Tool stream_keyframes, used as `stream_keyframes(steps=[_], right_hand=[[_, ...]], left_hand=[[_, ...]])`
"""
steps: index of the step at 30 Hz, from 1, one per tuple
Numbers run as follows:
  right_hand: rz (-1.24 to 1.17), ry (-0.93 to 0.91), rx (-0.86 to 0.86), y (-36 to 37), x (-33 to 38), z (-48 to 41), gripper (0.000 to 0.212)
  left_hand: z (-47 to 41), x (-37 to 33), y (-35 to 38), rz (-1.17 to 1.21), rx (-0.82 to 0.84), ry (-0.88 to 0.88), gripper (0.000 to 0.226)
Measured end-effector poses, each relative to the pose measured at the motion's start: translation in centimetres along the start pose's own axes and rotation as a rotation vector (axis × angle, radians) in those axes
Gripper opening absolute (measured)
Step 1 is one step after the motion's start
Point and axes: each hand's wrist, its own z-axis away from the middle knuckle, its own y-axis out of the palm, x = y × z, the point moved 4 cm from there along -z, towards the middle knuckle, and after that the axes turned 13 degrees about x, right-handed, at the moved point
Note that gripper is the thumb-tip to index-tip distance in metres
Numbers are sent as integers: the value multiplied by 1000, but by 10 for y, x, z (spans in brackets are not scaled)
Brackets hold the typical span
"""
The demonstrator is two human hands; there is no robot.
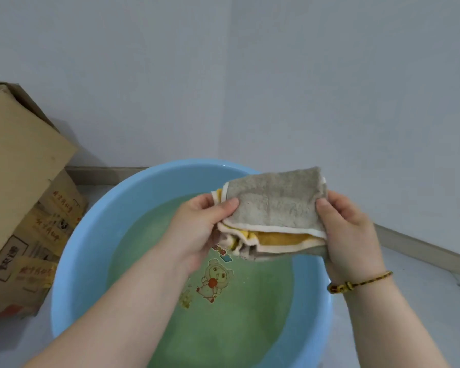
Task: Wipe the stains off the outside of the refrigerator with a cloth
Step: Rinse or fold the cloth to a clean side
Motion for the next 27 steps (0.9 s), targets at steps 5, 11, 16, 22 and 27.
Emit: stream_keyframes(steps=[5,11,16,22,27], right_hand=[[-332,217,-83,-57,-20,22,28],[-301,464,-193,-93,-77,43,22],[359,434,-331,-97,-82,38,50],[660,253,-60,-63,-75,26,57],[31,404,9,-61,-104,22,43]], left_hand=[[-22,40,40,-141,68,-46,17],[-31,97,50,-183,57,-224,16],[-25,93,48,-641,-139,-107,65],[-27,108,76,-673,122,-88,54],[-27,130,93,-515,228,-114,57]])
